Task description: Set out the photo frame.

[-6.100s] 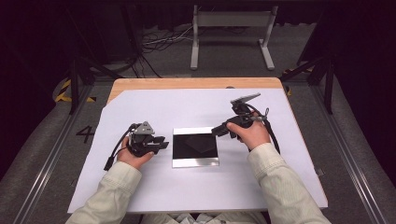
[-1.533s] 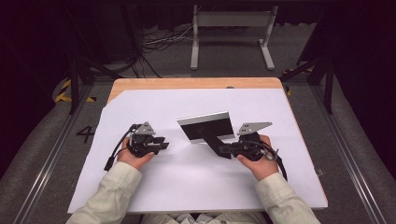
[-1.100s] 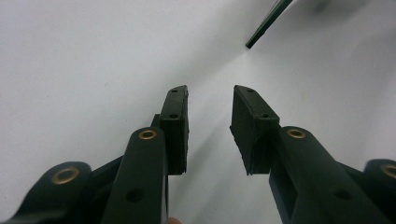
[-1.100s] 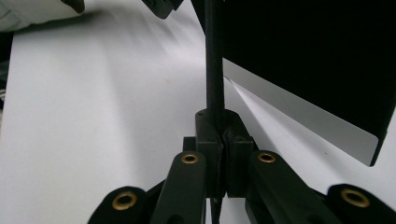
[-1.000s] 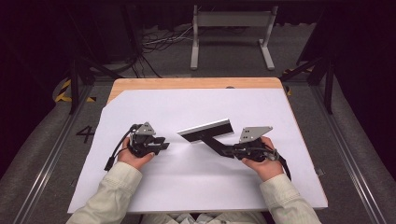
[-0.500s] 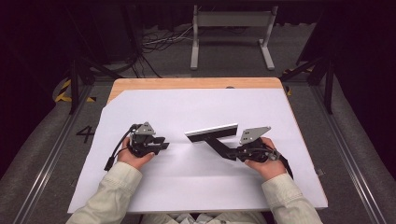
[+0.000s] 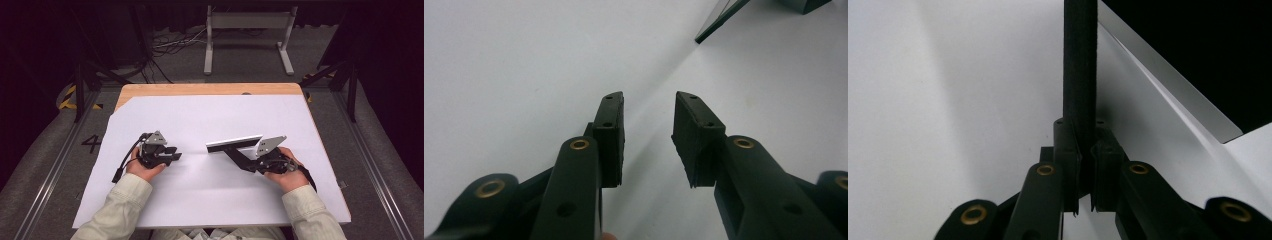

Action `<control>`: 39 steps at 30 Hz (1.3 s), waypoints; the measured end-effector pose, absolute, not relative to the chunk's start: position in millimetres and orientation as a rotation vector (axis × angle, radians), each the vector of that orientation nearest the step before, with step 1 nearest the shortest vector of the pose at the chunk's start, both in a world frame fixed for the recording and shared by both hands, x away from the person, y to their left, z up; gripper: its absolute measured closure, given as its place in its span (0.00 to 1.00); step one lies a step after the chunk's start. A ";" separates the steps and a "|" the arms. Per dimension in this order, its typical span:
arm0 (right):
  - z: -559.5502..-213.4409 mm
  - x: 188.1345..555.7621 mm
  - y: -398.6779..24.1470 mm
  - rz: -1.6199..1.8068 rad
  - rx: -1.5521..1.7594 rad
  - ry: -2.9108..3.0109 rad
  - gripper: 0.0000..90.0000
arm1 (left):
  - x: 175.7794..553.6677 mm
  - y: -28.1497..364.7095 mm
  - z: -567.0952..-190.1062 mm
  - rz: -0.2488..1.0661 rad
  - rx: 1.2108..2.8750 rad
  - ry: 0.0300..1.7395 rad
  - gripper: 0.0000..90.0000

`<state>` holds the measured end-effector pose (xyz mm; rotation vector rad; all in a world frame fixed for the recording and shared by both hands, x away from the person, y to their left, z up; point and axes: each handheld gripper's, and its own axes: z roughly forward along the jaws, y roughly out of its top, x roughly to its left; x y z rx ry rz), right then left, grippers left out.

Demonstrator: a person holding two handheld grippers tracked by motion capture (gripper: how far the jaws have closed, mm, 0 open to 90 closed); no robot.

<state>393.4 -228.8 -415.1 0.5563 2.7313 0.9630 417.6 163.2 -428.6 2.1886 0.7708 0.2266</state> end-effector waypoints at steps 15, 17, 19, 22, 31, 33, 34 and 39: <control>-415.3 395.6 -235.0 0.971 0.625 2.709 0.83 | 418.0 160.4 -429.6 0.236 2.203 0.769 0.70; -414.5 395.3 -237.3 0.986 0.632 2.702 0.82 | 417.5 159.0 -429.5 0.253 2.215 0.760 0.69; -413.1 394.7 -239.4 1.002 0.640 2.694 0.81 | 416.5 157.2 -429.0 0.276 2.221 0.755 0.69; -409.4 393.2 -242.7 1.020 0.643 2.681 0.81 | 415.2 153.9 -427.5 0.302 2.230 0.743 0.70; -394.6 383.7 -255.7 1.048 0.652 2.624 0.81 | 414.5 142.8 -422.7 0.297 2.206 0.742 0.78; -391.4 381.6 -258.0 1.056 0.654 2.611 0.81 | 415.2 141.1 -421.9 0.315 2.191 0.760 0.79; -390.0 380.8 -259.0 1.060 0.654 2.605 0.81 | 415.2 141.1 -421.9 0.315 2.191 0.760 0.82; -384.7 377.7 -264.1 1.073 0.665 2.571 0.81 | 421.0 137.3 -423.3 0.298 2.173 0.768 0.89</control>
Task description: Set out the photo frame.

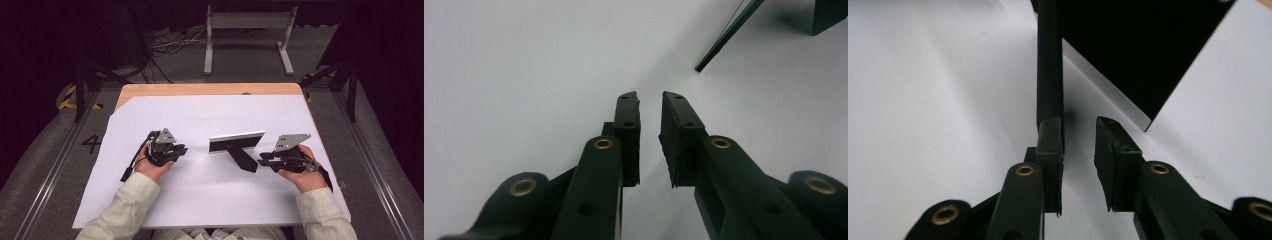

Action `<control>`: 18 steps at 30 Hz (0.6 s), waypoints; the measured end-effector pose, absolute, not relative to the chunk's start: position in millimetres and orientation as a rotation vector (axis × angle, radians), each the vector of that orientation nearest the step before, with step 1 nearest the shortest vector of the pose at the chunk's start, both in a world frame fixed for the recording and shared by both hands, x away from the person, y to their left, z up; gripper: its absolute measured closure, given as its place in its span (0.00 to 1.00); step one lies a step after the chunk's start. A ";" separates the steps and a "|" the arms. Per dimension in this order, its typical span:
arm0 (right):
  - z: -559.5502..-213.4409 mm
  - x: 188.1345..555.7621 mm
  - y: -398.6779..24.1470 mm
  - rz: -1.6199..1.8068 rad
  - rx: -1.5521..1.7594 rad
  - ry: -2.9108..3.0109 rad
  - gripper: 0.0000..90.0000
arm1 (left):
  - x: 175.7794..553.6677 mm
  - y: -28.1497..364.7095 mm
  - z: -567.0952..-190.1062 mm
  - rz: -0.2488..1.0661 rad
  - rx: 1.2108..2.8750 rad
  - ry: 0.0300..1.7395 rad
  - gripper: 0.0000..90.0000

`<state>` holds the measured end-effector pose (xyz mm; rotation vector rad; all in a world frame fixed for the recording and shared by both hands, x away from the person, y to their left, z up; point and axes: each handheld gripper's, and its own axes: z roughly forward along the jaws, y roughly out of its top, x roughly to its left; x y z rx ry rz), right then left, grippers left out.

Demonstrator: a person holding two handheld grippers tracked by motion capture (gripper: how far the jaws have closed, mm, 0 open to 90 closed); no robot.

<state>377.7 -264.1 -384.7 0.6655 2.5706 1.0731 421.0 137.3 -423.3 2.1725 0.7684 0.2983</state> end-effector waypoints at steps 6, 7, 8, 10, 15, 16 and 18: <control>-379.9 376.3 -269.0 1.108 0.688 2.522 0.83 | 425.3 137.3 -425.6 0.300 2.142 0.758 1.00; -379.1 376.1 -269.5 1.119 0.692 2.514 0.83 | 426.0 137.6 -426.0 0.304 2.134 0.758 1.00; -378.1 376.0 -270.0 1.130 0.694 2.503 0.83 | 426.8 137.2 -426.4 0.303 2.123 0.758 1.00; -376.8 375.8 -270.4 1.140 0.701 2.488 0.83 | 428.2 135.9 -427.3 0.296 2.112 0.756 1.00; -375.3 375.9 -273.7 1.161 0.729 2.460 0.83 | 431.0 128.0 -429.8 0.291 2.099 0.750 1.00; -375.0 375.7 -274.7 1.173 0.743 2.453 0.83 | 431.3 126.6 -429.8 0.294 2.097 0.752 1.00; -373.6 375.4 -277.1 1.198 0.765 2.438 0.83 | 432.1 123.7 -430.1 0.304 2.099 0.763 1.00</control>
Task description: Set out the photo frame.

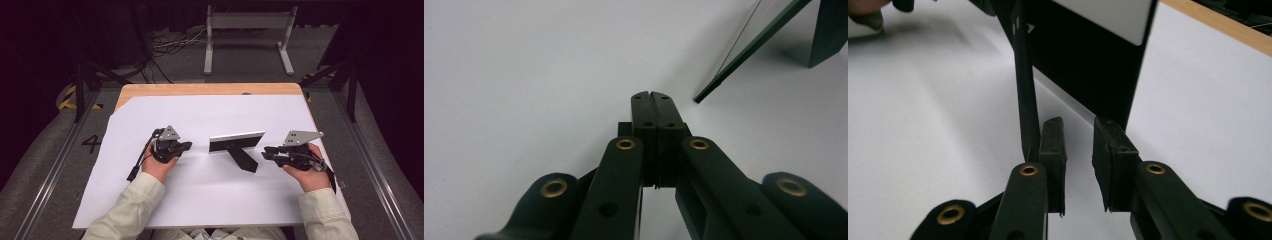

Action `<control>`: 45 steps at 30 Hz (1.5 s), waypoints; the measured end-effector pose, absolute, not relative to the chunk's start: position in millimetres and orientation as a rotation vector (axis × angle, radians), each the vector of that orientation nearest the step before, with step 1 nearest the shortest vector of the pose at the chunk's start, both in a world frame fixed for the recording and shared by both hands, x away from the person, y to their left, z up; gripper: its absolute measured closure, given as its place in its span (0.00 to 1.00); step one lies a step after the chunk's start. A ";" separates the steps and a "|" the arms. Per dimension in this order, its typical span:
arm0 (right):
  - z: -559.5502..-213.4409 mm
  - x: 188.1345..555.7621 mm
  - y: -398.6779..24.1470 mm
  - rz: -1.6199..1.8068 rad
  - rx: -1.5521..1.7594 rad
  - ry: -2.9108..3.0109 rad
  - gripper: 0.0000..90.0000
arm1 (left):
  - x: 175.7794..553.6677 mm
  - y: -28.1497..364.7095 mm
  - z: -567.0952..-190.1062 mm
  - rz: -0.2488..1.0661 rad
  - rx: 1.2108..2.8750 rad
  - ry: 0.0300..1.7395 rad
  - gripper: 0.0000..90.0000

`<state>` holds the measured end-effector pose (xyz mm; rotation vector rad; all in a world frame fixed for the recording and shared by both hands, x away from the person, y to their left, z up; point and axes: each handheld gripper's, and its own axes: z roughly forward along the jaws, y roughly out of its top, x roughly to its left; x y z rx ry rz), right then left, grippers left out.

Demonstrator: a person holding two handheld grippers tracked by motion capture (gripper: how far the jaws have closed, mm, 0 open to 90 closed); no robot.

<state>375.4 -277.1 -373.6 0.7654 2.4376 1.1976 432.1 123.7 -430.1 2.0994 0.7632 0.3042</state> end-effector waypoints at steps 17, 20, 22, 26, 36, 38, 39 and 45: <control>-368.7 374.0 -288.0 1.240 0.860 2.346 0.83 | 437.5 103.7 -438.0 0.282 2.106 0.774 1.00; -368.9 373.3 -288.9 1.232 0.867 2.343 0.83 | 438.5 97.6 -438.7 0.276 2.110 0.767 1.00; -368.9 373.1 -289.3 1.230 0.866 2.343 0.83 | 438.8 95.9 -438.6 0.277 2.113 0.760 1.00; -369.1 372.3 -291.3 1.228 0.870 2.343 0.83 | 436.9 88.7 -436.5 0.283 2.125 0.734 1.00; -366.4 370.9 -291.7 1.230 0.846 2.351 0.82 | 442.9 72.9 -443.2 0.251 2.174 0.710 1.00; -366.6 371.0 -292.1 1.227 0.845 2.351 0.82 | 444.5 71.8 -445.3 0.247 2.180 0.707 1.00; -366.6 371.0 -292.2 1.229 0.847 2.351 0.82 | 445.0 71.3 -446.6 0.255 2.183 0.702 1.00; -366.4 370.4 -292.0 1.232 0.839 2.353 0.82 | 447.5 69.9 -449.3 0.253 2.199 0.662 1.00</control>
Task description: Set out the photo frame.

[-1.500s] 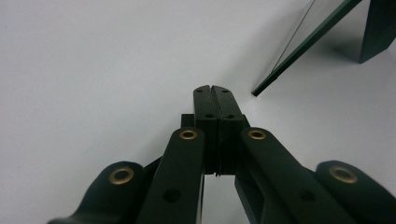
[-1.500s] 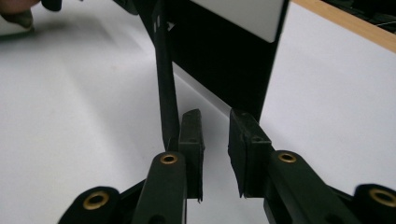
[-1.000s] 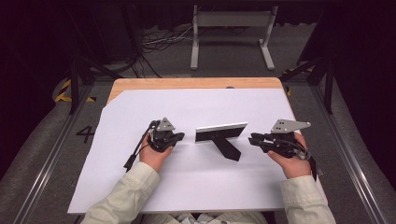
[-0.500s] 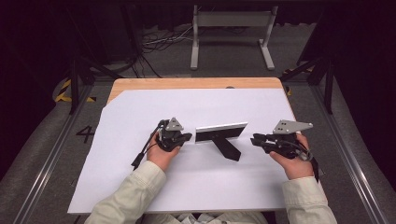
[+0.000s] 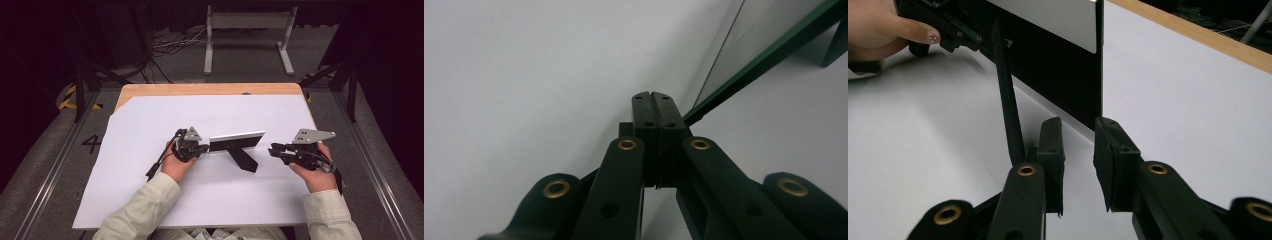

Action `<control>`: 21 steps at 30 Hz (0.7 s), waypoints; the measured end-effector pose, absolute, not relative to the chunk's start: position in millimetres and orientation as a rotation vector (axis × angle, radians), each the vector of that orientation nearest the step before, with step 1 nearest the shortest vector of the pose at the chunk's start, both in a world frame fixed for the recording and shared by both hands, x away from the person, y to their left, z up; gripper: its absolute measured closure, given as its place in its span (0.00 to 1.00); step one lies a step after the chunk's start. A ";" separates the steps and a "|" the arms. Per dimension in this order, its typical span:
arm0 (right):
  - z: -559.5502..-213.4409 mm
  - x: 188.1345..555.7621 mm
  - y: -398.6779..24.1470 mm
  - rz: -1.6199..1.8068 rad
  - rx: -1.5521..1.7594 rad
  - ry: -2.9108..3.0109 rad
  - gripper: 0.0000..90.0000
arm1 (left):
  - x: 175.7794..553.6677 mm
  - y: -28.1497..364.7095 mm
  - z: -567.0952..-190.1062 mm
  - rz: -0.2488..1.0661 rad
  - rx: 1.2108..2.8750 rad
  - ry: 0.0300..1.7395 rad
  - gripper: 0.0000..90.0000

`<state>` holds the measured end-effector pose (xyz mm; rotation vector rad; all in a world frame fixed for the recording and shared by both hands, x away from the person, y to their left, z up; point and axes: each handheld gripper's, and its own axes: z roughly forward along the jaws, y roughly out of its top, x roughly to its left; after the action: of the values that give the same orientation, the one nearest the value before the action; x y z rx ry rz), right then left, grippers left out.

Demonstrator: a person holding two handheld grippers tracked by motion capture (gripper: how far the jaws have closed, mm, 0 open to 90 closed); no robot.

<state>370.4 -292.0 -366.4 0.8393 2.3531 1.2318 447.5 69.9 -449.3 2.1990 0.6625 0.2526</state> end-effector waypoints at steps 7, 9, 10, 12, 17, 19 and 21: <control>-365.6 369.9 -292.6 1.235 0.835 2.349 0.81 | 446.2 66.5 -451.5 0.253 2.233 0.633 1.00; -366.0 369.9 -292.4 1.233 0.837 2.353 0.81 | 446.2 66.7 -451.5 0.249 2.235 0.630 1.00; -366.2 370.0 -292.3 1.232 0.837 2.354 0.81 | 446.3 66.9 -451.5 0.245 2.236 0.627 1.00; -366.2 370.0 -292.3 1.232 0.837 2.355 0.81 | 446.1 67.3 -451.8 0.220 2.234 0.614 1.00; -365.3 369.1 -293.5 1.236 0.838 2.349 0.80 | 443.9 66.1 -451.0 0.199 2.248 0.582 1.00; -364.9 368.0 -294.6 1.235 0.842 2.351 0.80 | 441.7 65.1 -450.1 0.193 2.264 0.556 1.00; -364.5 367.7 -295.7 1.235 0.844 2.348 0.80 | 439.5 64.0 -449.2 0.192 2.276 0.543 1.00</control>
<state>367.7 -295.7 -364.5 0.8440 2.3477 1.2352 439.5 64.0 -449.2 2.2762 0.5431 0.1923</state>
